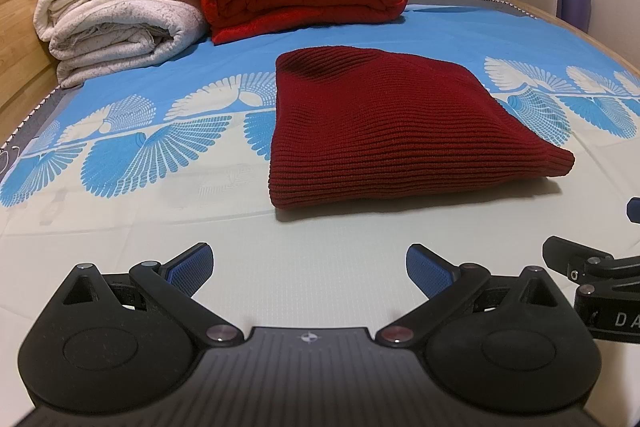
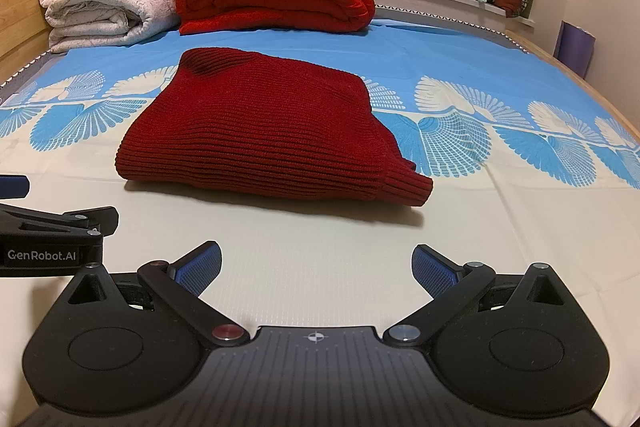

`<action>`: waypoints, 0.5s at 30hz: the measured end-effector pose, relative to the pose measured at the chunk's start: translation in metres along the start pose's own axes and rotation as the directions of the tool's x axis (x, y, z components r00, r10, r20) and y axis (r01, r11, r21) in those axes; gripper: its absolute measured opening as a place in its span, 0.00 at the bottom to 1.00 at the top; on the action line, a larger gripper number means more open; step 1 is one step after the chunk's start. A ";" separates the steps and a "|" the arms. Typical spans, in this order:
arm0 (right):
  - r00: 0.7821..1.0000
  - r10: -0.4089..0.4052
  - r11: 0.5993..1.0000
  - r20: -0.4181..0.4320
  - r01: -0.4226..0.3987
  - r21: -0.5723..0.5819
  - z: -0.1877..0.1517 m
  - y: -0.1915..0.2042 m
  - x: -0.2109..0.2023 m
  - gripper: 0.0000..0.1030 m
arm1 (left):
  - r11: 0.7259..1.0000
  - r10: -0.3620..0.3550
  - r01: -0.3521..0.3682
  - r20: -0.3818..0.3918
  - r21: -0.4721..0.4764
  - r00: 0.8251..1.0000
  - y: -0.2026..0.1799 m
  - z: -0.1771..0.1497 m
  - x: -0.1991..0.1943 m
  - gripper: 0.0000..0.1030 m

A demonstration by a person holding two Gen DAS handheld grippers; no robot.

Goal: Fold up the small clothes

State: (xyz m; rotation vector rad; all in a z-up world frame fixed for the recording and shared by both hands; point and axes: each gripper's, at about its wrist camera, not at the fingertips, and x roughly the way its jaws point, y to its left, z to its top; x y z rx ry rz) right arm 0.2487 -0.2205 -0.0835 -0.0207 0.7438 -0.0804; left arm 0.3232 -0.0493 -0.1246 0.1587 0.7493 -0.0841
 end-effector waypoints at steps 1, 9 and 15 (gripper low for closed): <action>1.000 0.000 1.000 0.000 0.000 0.000 0.000 0.000 0.000 0.98 | 1.000 0.000 0.000 0.000 0.000 1.000 0.000 0.000 0.000 1.00; 1.000 0.000 1.000 -0.001 0.000 -0.001 0.000 0.000 0.000 0.98 | 1.000 -0.003 0.003 -0.005 -0.002 1.000 0.000 -0.001 0.000 1.00; 1.000 -0.001 1.000 -0.001 0.001 0.002 0.000 0.001 0.000 0.98 | 1.000 -0.021 0.021 -0.021 -0.014 1.000 0.002 -0.001 0.002 1.00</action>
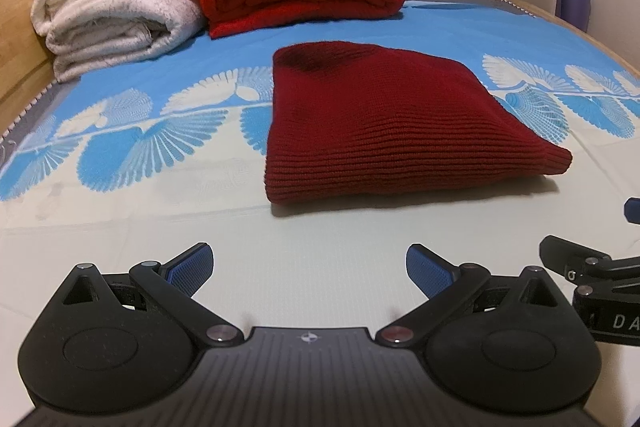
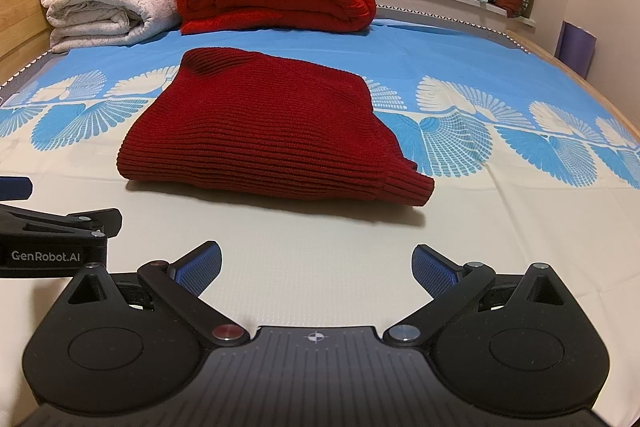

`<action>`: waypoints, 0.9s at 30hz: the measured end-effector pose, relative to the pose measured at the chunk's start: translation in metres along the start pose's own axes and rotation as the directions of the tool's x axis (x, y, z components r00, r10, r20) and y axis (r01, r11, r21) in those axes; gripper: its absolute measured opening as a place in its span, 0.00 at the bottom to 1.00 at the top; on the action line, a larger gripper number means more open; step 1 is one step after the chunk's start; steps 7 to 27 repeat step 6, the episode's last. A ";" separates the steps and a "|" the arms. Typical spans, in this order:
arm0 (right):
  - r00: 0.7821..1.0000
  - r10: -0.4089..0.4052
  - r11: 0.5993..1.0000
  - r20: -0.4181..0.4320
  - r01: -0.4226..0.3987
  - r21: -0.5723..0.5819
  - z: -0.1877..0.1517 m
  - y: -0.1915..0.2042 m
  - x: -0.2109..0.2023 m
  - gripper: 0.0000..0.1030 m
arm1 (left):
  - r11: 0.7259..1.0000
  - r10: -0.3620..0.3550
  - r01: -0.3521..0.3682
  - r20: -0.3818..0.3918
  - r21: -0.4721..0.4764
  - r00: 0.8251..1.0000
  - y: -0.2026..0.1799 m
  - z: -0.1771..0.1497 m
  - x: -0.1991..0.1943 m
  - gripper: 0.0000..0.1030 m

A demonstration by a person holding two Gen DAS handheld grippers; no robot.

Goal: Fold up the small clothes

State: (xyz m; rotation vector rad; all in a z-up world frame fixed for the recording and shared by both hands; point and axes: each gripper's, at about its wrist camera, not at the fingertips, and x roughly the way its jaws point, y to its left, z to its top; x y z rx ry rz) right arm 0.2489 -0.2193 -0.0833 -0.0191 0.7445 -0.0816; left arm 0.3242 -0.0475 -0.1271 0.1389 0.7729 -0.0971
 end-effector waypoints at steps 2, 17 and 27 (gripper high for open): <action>1.000 0.004 1.000 -0.002 -0.004 0.002 0.000 0.000 0.000 0.98 | 1.000 -0.007 0.007 -0.007 -0.011 1.000 0.000 0.000 0.001 1.00; 1.000 0.015 1.000 -0.008 -0.015 0.008 -0.001 0.001 -0.001 0.98 | 1.000 -0.003 0.003 0.000 -0.008 1.000 -0.004 0.000 0.000 0.99; 1.000 0.015 1.000 -0.008 -0.015 0.008 -0.001 0.001 -0.001 0.98 | 1.000 -0.003 0.003 0.000 -0.008 1.000 -0.004 0.000 0.000 0.99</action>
